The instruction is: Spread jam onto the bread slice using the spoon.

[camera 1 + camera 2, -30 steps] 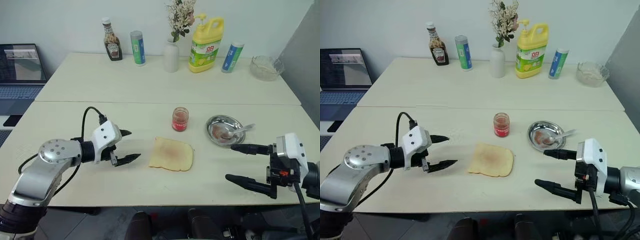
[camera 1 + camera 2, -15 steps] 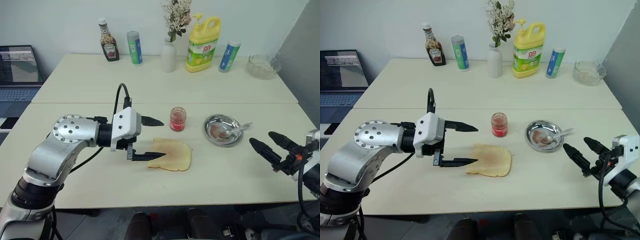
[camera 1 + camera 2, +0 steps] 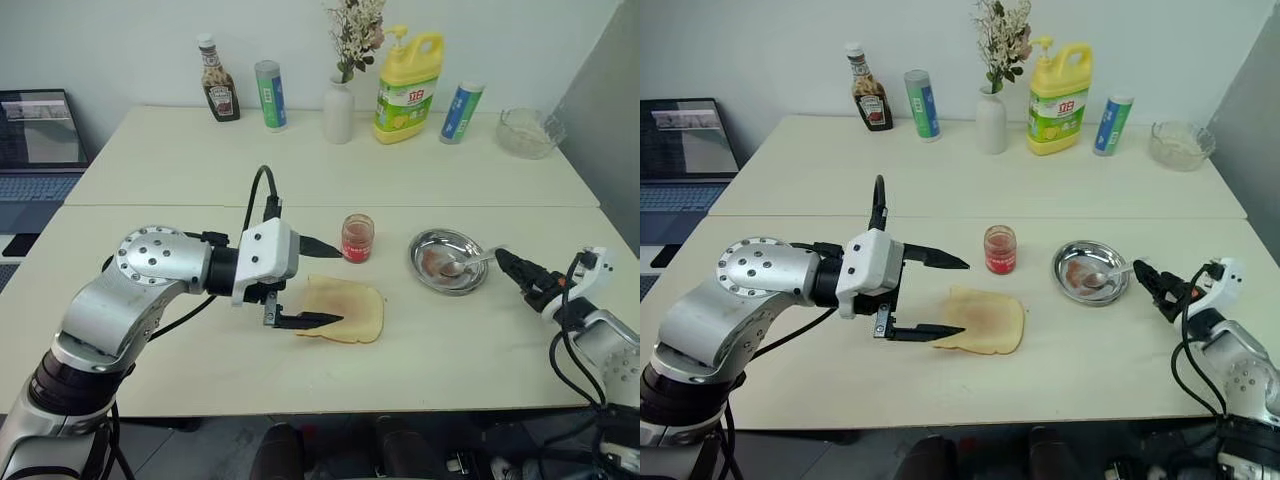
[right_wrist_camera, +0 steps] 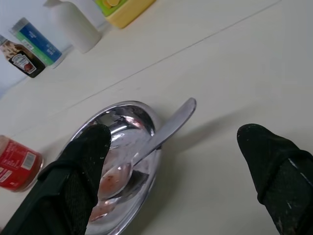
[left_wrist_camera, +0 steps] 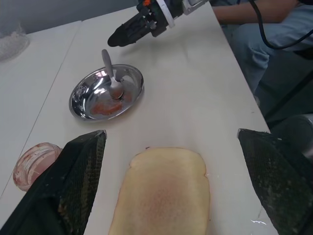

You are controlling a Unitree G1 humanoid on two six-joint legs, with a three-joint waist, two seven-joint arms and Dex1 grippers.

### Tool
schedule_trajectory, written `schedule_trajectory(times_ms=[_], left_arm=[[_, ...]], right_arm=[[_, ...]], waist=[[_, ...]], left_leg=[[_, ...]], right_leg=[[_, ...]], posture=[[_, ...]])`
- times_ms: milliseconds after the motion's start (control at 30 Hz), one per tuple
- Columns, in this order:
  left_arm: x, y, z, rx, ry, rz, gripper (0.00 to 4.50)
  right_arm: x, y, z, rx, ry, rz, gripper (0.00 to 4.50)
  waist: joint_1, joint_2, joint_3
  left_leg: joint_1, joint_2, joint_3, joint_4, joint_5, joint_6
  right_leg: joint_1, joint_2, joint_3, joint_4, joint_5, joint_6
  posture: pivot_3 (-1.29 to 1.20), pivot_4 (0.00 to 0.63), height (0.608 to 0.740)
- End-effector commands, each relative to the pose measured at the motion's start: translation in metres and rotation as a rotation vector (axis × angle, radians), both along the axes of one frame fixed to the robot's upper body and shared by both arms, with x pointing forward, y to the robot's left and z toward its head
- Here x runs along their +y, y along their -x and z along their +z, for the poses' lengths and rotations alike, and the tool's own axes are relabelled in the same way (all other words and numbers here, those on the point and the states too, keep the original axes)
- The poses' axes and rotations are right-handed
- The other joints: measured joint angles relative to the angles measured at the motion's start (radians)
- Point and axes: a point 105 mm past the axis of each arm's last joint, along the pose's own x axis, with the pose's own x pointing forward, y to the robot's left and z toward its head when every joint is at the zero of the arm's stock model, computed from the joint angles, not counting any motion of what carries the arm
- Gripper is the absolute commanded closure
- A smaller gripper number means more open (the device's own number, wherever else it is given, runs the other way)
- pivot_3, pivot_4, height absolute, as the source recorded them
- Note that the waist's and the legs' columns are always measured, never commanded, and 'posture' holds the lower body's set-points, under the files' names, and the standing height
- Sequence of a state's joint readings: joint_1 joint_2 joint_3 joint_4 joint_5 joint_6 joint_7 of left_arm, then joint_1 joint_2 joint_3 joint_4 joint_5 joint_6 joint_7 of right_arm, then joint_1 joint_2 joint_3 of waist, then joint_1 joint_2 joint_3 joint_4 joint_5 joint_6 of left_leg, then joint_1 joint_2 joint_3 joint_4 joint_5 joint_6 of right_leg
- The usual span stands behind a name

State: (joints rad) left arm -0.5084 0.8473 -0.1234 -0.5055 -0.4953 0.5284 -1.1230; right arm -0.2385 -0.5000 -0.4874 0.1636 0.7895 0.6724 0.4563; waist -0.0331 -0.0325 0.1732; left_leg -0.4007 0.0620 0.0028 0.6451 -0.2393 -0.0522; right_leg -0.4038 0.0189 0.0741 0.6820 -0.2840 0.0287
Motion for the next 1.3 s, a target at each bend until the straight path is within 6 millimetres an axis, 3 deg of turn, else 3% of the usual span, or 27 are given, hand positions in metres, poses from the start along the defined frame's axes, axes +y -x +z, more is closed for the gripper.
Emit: schedule_trajectory(times_ms=[33, 367, 400, 467, 767, 833, 1100, 1167, 1300], left_arm=[[-0.006, 0.004, 0.006, -0.041, 0.001, -0.013, 0.02], [-0.005, 0.005, 0.005, -0.033, -0.011, 0.007, 0.02], [-0.004, 0.005, 0.005, -0.031, -0.012, 0.009, 0.01], [-0.002, 0.004, 0.003, -0.034, -0.022, 0.021, 0.0], [0.004, -0.001, -0.005, -0.019, -0.021, 0.065, 0.0], [0.008, -0.006, -0.009, -0.013, -0.015, 0.098, 0.0], [0.021, -0.02, -0.013, -0.005, 0.044, 0.218, 0.0], [0.028, -0.025, -0.014, 0.005, 0.064, 0.272, 0.0], [0.048, -0.028, -0.024, 0.003, 0.08, 0.405, 0.0]], right_arm=[[-0.006, -0.014, 0.004, -0.025, -0.044, -0.008, 0.0], [0.004, -0.041, 0.007, -0.038, -0.133, 0.046, 0.0], [0.005, -0.042, 0.008, -0.04, -0.137, 0.047, 0.18], [0.006, -0.042, 0.009, -0.044, -0.145, 0.061, 0.63], [0.005, -0.037, 0.015, -0.072, -0.17, 0.073, 3.93], [0.006, -0.036, 0.024, -0.101, -0.193, 0.082, 4.47], [0.015, -0.025, 0.06, -0.201, -0.199, 0.117, 4.47], [0.019, -0.02, 0.075, -0.241, -0.165, 0.136, 4.47], [0.041, -0.004, 0.128, -0.371, -0.038, 0.204, 4.47]], waist=[[0.0, 0.0, 0.0], [0.0, 0.0, 0.0], [0.0, 0.0, 0.0], [0.0, 0.0, 0.0], [0.0, 0.0, 0.0], [0.0, 0.002, -0.001], [0.001, 0.003, 0.0], [0.001, 0.004, 0.001], [-0.002, 0.006, 0.002]], left_leg=[[0.0, 0.0, 0.0, 0.0, 0.0, 0.0], [0.0, 0.0, 0.0, 0.0, 0.0, 0.0], [0.0, 0.0, 0.0, 0.0, 0.0, 0.0], [0.0, 0.0, 0.0, 0.0, 0.0, 0.0], [0.0, 0.0, 0.0, 0.0, 0.0, 0.0], [0.0, 0.0, 0.0, 0.0, 0.0, 0.0], [-0.001, 0.0, 0.0, 0.0, 0.0, 0.0], [-0.001, 0.0, 0.0, 0.0, 0.0, 0.0], [-0.001, 0.001, 0.0, -0.001, 0.0, 0.0]], right_leg=[[0.0, 0.0, 0.0, 0.0, 0.0, 0.0], [0.0, 0.0, 0.0, 0.0, 0.001, -0.002], [0.0, 0.0, 0.0, 0.0, 0.001, -0.002], [0.0, 0.0, 0.0, 0.0, 0.001, -0.002], [0.0, 0.0, 0.0, 0.0, 0.001, -0.002], [0.0, 0.0, 0.0, 0.0, 0.001, -0.002], [0.0, 0.0, 0.0, 0.0, 0.001, -0.001], [0.0, 0.0, 0.0, 0.0, 0.001, -0.001], [-0.001, 0.0, 0.0, 0.0, 0.001, -0.001]], posture=[[0.0, 0.15, 0.74], [0.0, 0.15, 0.74], [0.0, 0.15, 0.74], [0.0, 0.15, 0.74], [0.0, 0.15, 0.74], [0.0, 0.15, 0.74], [0.0, 0.15, 0.74], [0.0, 0.15, 0.74], [0.0, 0.15, 0.74]])
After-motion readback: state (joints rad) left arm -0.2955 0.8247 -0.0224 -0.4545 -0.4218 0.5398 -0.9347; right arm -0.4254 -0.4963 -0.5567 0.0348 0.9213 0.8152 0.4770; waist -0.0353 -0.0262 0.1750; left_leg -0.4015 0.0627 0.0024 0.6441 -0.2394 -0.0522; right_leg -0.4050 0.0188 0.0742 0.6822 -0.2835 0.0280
